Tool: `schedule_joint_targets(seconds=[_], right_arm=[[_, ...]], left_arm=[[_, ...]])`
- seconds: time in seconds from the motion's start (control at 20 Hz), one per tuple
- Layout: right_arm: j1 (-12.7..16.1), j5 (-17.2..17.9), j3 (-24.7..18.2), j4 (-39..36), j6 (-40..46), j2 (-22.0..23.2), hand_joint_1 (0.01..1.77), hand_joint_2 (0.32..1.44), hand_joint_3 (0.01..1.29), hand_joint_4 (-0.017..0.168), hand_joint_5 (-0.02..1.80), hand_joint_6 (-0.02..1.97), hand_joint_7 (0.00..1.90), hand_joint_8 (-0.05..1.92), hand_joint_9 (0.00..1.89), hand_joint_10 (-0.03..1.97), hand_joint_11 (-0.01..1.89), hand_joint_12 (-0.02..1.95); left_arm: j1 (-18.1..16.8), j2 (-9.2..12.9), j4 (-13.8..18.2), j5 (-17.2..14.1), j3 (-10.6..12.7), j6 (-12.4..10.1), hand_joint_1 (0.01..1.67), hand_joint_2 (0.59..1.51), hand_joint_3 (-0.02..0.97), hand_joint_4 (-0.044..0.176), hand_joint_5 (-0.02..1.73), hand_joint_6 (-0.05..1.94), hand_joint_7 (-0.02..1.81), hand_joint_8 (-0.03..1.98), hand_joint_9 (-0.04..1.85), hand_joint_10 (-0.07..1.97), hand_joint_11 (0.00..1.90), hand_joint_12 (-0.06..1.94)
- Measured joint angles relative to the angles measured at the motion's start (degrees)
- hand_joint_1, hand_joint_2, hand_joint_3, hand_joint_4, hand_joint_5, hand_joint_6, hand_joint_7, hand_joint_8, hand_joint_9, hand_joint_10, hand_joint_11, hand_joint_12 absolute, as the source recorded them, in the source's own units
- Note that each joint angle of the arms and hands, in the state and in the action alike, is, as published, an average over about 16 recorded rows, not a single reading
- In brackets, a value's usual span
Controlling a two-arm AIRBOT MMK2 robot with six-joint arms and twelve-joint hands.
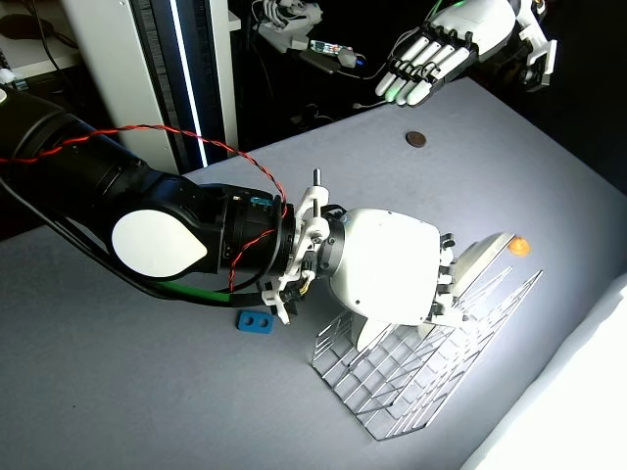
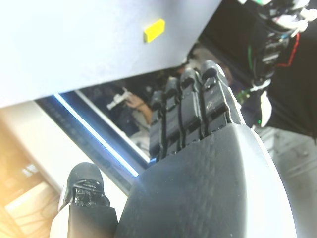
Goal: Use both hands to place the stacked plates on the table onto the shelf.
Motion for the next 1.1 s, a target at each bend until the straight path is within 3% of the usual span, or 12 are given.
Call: schedule_joint_targets(seconds=[0.5, 0.7, 1.1], right_arm=[[-0.16, 0.08, 0.08, -0.23, 0.06, 0.36, 1.14, 1.06, 0.01, -0.005, 0.57, 0.6, 0.76, 0.26, 0.56, 0.68, 0.19, 1.45], [0.68, -0.11, -0.02, -0.48, 1.37, 1.07, 1.13, 1.04, 0.01, -0.004, 0.52, 0.36, 0.71, 0.16, 0.48, 0.64, 0.12, 1.42], [3.28, 1.23, -1.46, -1.09, 3.21, 3.83, 1.1, 1.02, 0.01, -0.003, 0.51, 0.17, 0.6, 0.05, 0.36, 0.54, 0.03, 1.37]], left_arm=[[-0.32, -0.27, -0.33, 0.02, 0.36, 0.47, 0.02, 1.13, 0.01, 0.004, 0.2, 0.0, 0.19, 0.0, 0.14, 0.01, 0.05, 0.05], [-0.44, -0.64, -0.44, 0.13, 0.88, 0.77, 0.02, 1.129, 0.01, 0.004, 0.19, 0.0, 0.18, 0.0, 0.13, 0.01, 0.04, 0.06], [-0.59, -1.36, -0.46, 0.34, 2.01, 1.43, 0.02, 1.13, 0.009, 0.004, 0.17, 0.0, 0.16, 0.0, 0.12, 0.01, 0.03, 0.06]])
